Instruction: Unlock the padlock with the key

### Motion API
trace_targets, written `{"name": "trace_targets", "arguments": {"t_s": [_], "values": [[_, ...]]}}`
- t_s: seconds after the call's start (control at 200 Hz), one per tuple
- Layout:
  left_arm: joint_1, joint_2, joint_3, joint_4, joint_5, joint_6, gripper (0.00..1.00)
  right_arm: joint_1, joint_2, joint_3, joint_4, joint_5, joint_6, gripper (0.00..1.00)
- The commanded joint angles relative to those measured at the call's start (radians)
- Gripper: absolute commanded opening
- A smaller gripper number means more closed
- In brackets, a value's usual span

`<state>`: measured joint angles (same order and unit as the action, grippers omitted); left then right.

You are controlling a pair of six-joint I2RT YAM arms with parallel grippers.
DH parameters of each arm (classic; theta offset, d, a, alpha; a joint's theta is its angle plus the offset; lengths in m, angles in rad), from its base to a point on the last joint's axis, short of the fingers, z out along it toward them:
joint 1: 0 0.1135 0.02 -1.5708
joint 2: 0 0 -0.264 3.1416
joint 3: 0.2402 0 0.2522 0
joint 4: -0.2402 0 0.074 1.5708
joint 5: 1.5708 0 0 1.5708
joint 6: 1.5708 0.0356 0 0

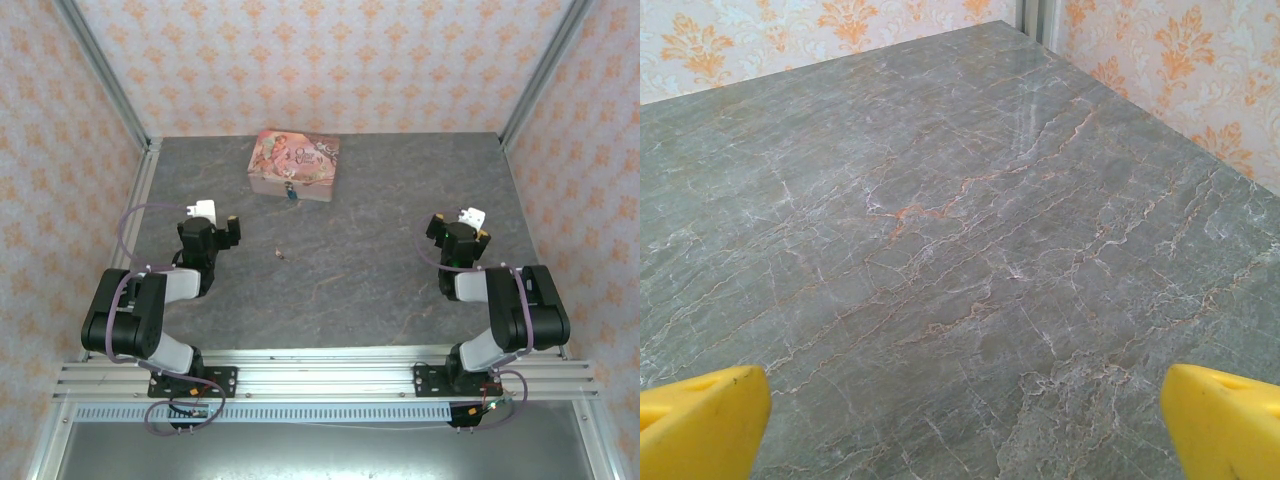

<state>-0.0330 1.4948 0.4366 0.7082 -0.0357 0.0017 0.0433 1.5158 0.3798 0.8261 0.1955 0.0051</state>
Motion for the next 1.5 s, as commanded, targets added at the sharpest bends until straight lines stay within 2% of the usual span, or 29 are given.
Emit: {"name": "trace_targets", "arguments": {"t_s": [0.0, 1.046, 1.111, 1.186, 1.371, 1.496], "values": [[-0.008, 0.005, -0.007, 0.032, -0.028, 0.017, 1.00, 0.006, 0.003, 0.016, -0.006, 0.019, -0.007, 1.00], [-0.009, -0.002, 0.002, 0.009, -0.035, 0.017, 1.00, 0.006, -0.016, 0.013, -0.017, 0.030, -0.002, 1.00], [-0.010, -0.027, 0.032, -0.062, -0.036, 0.017, 1.00, 0.006, -0.041, 0.022, -0.054, 0.031, 0.002, 1.00], [-0.010, -0.067, 0.105, -0.229, -0.071, -0.004, 1.00, 0.006, -0.065, 0.034, -0.091, 0.024, -0.005, 1.00], [-0.010, -0.133, 0.323, -0.692, -0.153, -0.105, 1.00, 0.006, -0.172, 0.199, -0.489, 0.001, -0.019, 1.00], [-0.008, -0.139, 0.491, -1.012, -0.165, -0.202, 1.00, 0.005, -0.240, 0.252, -0.602, -0.035, -0.009, 1.00]]}}
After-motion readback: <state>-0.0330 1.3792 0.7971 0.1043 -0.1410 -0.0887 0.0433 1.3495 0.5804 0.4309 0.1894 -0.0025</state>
